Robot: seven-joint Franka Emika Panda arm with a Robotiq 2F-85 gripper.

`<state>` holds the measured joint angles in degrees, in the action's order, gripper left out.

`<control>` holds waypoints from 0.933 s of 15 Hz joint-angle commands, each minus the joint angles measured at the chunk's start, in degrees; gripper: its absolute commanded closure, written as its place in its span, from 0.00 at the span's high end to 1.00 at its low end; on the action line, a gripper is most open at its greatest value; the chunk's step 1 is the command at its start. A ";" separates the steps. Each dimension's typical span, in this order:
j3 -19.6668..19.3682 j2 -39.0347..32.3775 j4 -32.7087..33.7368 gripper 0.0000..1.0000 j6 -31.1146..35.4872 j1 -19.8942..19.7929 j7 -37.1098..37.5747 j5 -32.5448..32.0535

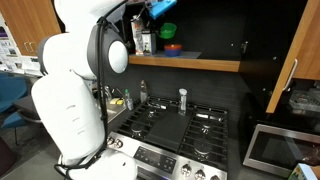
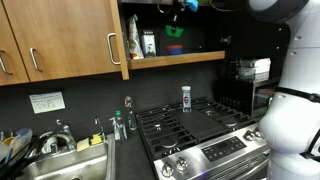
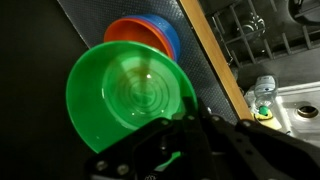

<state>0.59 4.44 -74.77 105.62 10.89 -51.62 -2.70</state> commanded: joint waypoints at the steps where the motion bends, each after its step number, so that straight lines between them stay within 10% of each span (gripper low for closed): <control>1: -0.32 -3.07 4.00 0.01 -0.23 -0.22 0.28 0.55; 14: -1.13 -5.03 2.03 0.01 5.01 -0.98 2.44 0.46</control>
<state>-0.42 -0.03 -72.86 108.89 10.02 -50.00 -2.71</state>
